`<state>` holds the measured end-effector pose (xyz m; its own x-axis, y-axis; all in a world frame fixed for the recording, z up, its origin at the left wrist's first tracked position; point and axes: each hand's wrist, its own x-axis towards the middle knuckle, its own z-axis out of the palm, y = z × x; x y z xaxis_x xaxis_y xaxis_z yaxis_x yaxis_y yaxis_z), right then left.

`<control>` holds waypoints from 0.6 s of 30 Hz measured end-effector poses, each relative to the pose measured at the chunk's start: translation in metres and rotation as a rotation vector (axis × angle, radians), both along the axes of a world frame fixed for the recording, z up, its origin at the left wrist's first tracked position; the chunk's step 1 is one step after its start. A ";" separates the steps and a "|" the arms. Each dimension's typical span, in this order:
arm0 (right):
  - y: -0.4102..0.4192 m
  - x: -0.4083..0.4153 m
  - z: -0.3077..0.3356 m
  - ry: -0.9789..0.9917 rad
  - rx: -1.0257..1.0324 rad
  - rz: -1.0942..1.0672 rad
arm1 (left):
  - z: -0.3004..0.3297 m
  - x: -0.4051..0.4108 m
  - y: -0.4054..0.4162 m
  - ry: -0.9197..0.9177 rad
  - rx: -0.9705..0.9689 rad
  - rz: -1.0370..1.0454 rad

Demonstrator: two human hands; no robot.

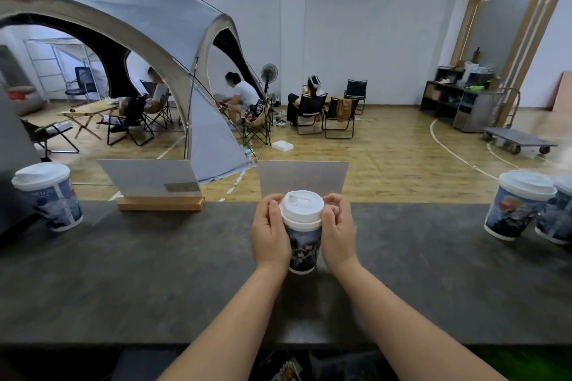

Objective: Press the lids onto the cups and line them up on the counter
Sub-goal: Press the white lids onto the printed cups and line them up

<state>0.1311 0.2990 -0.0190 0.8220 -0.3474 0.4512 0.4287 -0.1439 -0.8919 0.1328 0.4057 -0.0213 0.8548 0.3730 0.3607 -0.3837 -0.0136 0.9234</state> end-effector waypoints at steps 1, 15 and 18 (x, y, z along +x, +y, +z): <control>0.000 0.000 -0.001 0.002 -0.030 0.010 | 0.002 -0.005 -0.003 -0.005 -0.005 0.003; 0.029 0.011 -0.014 -0.142 0.172 0.009 | -0.009 0.007 -0.021 -0.157 -0.041 0.028; 0.028 0.016 -0.018 -0.155 0.176 0.003 | -0.009 0.007 -0.021 -0.181 -0.030 0.047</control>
